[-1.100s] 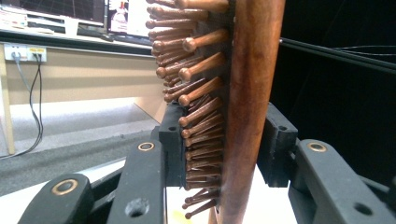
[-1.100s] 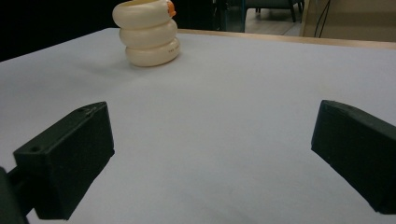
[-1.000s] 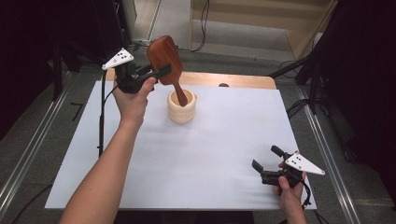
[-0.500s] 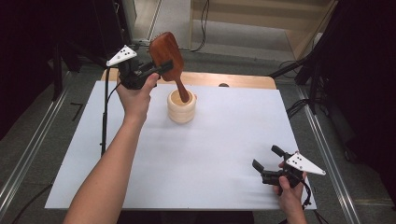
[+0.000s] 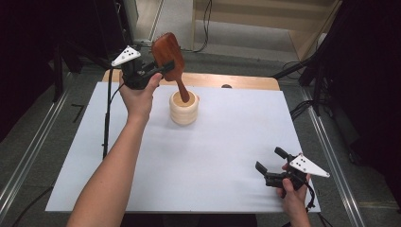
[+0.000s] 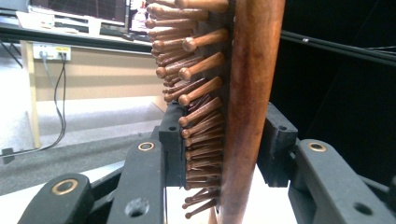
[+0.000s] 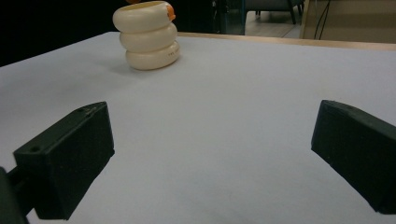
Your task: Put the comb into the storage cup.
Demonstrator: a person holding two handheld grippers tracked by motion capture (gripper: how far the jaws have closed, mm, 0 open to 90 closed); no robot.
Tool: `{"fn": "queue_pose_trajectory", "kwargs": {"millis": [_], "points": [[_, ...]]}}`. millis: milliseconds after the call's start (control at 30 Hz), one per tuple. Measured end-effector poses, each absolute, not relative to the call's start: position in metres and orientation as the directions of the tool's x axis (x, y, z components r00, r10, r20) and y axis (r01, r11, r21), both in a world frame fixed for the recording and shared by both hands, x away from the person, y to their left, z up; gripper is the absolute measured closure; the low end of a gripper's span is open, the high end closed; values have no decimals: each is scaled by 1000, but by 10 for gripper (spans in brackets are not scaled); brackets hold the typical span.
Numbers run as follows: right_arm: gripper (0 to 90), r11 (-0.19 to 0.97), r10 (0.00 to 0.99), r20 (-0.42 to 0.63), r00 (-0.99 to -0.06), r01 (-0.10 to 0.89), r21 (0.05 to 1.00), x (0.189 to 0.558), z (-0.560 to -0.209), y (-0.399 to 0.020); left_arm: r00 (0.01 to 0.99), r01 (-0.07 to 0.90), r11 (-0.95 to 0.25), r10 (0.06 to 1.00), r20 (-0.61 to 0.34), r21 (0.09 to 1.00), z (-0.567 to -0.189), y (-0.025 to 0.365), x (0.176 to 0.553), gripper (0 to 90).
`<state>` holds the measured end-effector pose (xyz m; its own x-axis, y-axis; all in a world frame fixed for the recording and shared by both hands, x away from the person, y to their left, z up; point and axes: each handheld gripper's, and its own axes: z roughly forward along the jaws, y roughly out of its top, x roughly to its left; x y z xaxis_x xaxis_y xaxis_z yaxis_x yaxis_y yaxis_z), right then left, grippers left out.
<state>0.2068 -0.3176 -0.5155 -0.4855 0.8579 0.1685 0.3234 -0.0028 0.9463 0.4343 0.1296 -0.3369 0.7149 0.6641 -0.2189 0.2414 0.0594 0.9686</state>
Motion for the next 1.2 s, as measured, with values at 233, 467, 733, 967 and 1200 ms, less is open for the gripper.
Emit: {"fn": "queue_pose_trajectory", "kwargs": {"millis": [233,467,733,967,1200], "points": [[0,-4,856,170,-488,323,946,207,-516,-318,703,246,49,678,-213,968,-344,127,438,605],[0,-8,856,174,-487,324,946,207,-516,-319,691,257,42,691,-213,966,-354,125,440,605],[0,-13,856,179,-485,326,945,207,-516,-319,678,271,42,700,-222,962,-366,122,442,605],[0,-15,856,178,-486,320,947,207,-516,-320,667,276,44,710,-225,960,-376,116,442,604],[0,-29,853,192,-485,323,946,207,-516,-321,660,285,39,717,-226,958,-386,111,441,604]]}}
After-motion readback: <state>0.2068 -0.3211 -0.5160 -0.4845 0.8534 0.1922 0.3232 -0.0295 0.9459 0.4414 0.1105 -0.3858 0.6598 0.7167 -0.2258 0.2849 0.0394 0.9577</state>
